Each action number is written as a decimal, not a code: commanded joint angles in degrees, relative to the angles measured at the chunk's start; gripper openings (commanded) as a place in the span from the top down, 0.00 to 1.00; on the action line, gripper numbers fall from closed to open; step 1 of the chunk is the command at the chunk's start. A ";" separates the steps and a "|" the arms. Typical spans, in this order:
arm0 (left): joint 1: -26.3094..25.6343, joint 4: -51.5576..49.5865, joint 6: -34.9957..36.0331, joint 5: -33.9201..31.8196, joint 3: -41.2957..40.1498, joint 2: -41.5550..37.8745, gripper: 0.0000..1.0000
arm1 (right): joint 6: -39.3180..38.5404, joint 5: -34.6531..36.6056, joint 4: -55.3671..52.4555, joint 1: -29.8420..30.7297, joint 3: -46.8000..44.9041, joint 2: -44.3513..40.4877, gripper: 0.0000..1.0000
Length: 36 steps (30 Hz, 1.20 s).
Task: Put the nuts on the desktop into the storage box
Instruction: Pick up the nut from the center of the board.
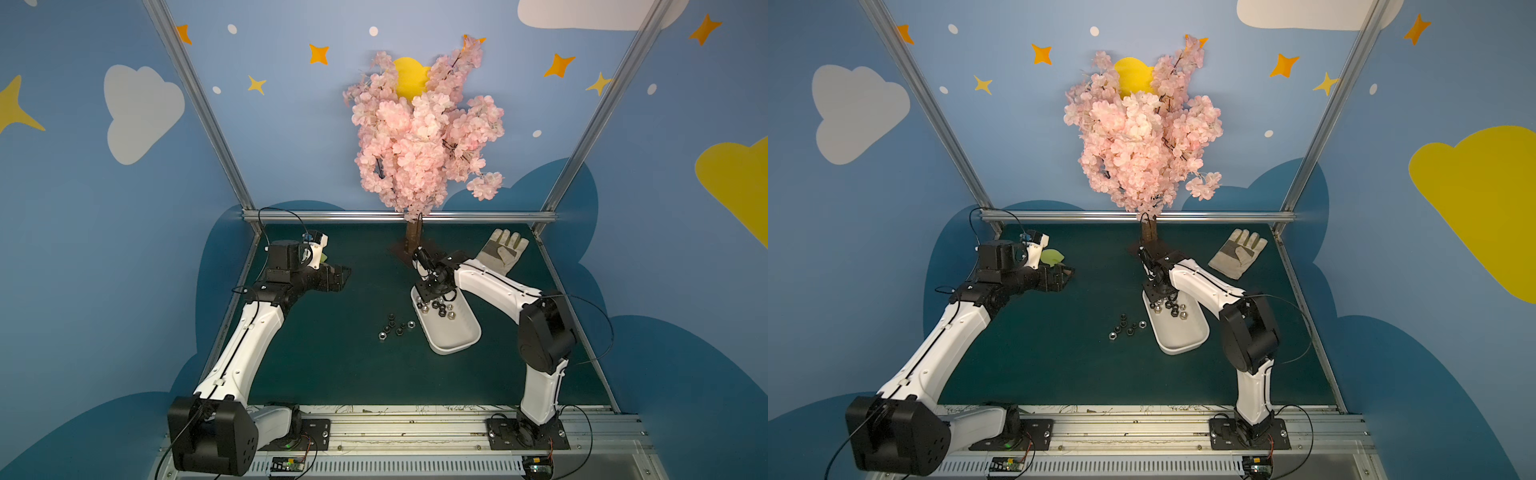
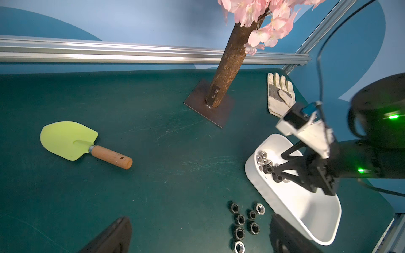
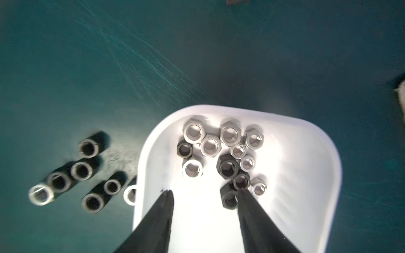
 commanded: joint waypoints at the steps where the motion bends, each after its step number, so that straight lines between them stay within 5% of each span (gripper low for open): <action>1: 0.17 -0.20 0.50 0.74 -0.06 0.34 0.00 | -0.90 -4.85 1.42 2.56 0.57 -4.23 0.48; 10: 0.31 -0.21 0.29 0.05 -0.04 -0.29 0.00 | 1.26 -9.44 -0.39 9.22 8.18 6.80 0.47; 24: 0.34 -0.11 0.15 0.69 -0.05 -0.36 0.00 | 3.49 -10.34 -6.37 10.30 15.47 21.55 0.47; 36: 0.37 0.08 0.05 0.94 0.04 -0.24 0.00 | 4.24 -10.20 -6.21 11.38 17.27 24.08 0.70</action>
